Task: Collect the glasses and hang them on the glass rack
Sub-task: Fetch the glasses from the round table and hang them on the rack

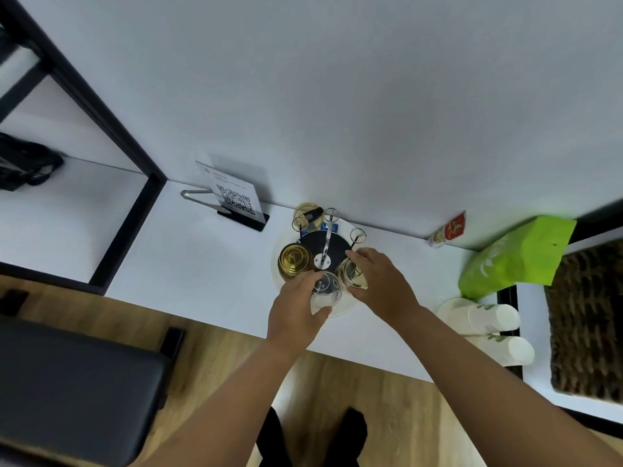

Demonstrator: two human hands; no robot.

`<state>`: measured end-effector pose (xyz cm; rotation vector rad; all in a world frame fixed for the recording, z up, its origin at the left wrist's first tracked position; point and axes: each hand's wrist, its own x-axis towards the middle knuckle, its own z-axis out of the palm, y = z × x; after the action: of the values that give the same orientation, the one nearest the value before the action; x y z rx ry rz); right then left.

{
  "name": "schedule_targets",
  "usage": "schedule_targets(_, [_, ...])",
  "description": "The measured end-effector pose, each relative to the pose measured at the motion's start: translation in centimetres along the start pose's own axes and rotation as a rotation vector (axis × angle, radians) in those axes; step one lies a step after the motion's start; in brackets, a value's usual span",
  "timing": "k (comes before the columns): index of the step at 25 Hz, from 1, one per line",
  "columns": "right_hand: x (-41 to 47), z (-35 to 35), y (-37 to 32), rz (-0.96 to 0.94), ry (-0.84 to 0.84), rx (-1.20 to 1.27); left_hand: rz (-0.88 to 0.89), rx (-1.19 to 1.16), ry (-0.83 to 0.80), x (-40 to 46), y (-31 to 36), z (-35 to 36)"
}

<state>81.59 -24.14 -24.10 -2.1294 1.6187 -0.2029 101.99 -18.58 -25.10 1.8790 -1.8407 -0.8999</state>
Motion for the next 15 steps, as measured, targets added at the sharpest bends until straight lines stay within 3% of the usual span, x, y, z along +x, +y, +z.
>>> schedule_targets(15, [1.0, 1.5, 0.0, 0.069, -0.066, -0.024, -0.023, 0.05, 0.122, 1.2, -3.1, -1.9])
